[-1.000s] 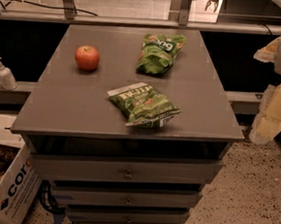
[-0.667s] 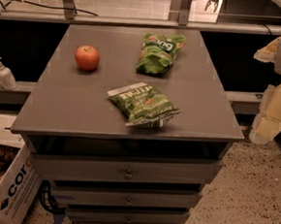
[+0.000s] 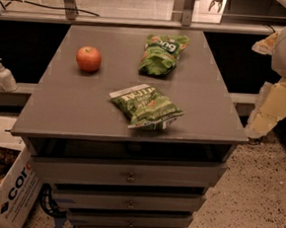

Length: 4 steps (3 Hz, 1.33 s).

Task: Pick green rice chip bag

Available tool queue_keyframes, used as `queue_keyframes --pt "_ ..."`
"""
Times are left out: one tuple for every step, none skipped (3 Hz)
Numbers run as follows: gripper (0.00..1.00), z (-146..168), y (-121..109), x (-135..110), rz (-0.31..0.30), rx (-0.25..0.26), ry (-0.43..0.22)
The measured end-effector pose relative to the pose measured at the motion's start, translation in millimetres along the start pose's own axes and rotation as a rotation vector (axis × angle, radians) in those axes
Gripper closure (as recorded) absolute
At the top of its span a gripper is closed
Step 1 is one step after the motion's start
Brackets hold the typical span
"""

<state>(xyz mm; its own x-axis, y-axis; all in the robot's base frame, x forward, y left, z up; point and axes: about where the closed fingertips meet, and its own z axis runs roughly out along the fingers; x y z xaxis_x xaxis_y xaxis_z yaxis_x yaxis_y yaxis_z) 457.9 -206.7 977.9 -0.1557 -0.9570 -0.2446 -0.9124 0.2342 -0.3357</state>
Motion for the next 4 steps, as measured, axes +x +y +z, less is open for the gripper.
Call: queue_keyframes --pt "0.00 10.7 -27.8 -16.3 -0.034 0.086 -0.076" --pt "0.00 28.3 -57.9 -37.5 -0.048 0.134 -0.133" --pt "0.00 49.1 -84.7 -60.8 -0.056 0.160 -0.173" --pt "0.00 76.6 -109.8 -90.4 -0.062 0.170 -0.184"
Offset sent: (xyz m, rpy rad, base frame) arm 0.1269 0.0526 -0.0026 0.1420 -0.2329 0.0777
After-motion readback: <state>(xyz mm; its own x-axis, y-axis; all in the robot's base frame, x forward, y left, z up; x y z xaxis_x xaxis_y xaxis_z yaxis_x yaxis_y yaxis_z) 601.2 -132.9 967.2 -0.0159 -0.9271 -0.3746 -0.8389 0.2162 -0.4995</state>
